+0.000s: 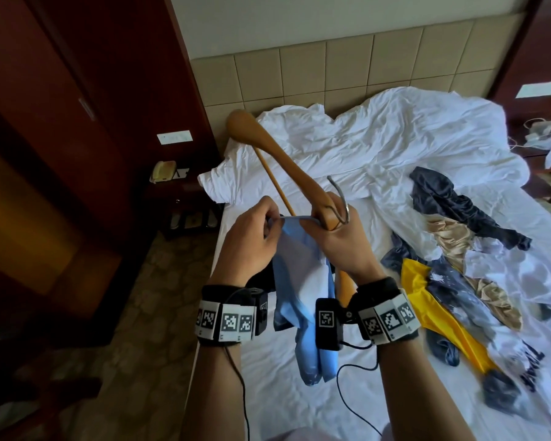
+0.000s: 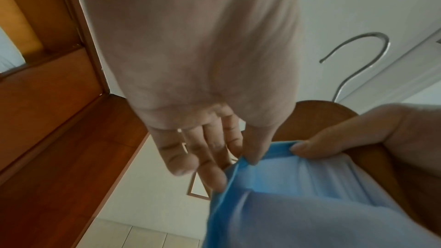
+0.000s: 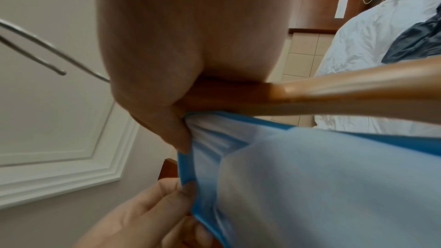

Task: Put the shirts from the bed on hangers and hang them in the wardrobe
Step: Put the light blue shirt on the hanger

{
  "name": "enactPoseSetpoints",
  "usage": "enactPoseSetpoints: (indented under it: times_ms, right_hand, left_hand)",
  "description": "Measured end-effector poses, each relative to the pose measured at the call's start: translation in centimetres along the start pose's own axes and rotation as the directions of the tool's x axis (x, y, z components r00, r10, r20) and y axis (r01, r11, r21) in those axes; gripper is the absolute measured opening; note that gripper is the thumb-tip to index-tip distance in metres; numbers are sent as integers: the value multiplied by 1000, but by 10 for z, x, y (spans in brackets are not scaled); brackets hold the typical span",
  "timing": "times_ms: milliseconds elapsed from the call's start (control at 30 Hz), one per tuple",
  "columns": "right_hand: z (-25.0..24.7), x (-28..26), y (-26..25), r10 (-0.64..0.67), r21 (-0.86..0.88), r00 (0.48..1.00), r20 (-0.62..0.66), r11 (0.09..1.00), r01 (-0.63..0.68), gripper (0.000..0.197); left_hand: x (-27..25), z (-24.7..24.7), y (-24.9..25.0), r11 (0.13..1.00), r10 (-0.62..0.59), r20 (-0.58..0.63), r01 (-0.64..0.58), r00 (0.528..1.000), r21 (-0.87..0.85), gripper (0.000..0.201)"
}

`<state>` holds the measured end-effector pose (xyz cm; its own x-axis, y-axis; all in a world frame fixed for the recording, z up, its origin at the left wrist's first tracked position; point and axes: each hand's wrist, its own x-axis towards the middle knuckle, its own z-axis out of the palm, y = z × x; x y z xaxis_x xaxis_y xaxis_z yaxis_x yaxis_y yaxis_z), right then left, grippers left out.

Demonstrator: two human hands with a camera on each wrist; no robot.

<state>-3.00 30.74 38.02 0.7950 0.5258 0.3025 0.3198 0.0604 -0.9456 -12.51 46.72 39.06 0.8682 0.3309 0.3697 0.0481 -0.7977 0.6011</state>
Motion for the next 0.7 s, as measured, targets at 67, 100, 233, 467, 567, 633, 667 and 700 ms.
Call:
enactPoseSetpoints:
  times_ms: [67, 100, 233, 467, 567, 633, 667, 700]
  right_hand:
    - [-1, 0, -1, -17, 5, 1000, -11, 1000, 17, 26]
    - [-1, 1, -2, -27, 2, 999, -18, 1000, 27, 26]
    - [-7, 2, -5, -76, -50, 997, -29, 996, 74, 24]
    - [-11, 4, 9, -28, -91, 998, -51, 996, 23, 25]
    - [-13, 5, 18, 17, -153, 998, -55, 988, -25, 22]
    - [-14, 4, 19, 39, -191, 998, -53, 980, -48, 26]
    - [-14, 3, 18, 45, -206, 997, -59, 977, -56, 29]
    - [-15, 3, 16, 48, -223, 996, -73, 973, -63, 32]
  left_hand:
    - [0, 2, 0, 1000, -7, 51, 6, 999, 27, 12]
    - [-1, 4, 0, 998, -24, 61, 20, 998, 65, 13]
    - [-1, 7, -7, 970, -10, -39, 19, 999, 244, 5]
    - [2, -1, 3, 986, -140, -158, 123, 977, -116, 11]
    - [5, 1, 10, 917, -257, -146, 193, 955, -350, 18]
    - [7, 4, 12, 875, -338, -159, 248, 928, -417, 21]
    - [7, 6, 9, 872, -353, -173, 256, 920, -418, 22]
    - [6, 7, 6, 877, -358, -187, 261, 915, -403, 22]
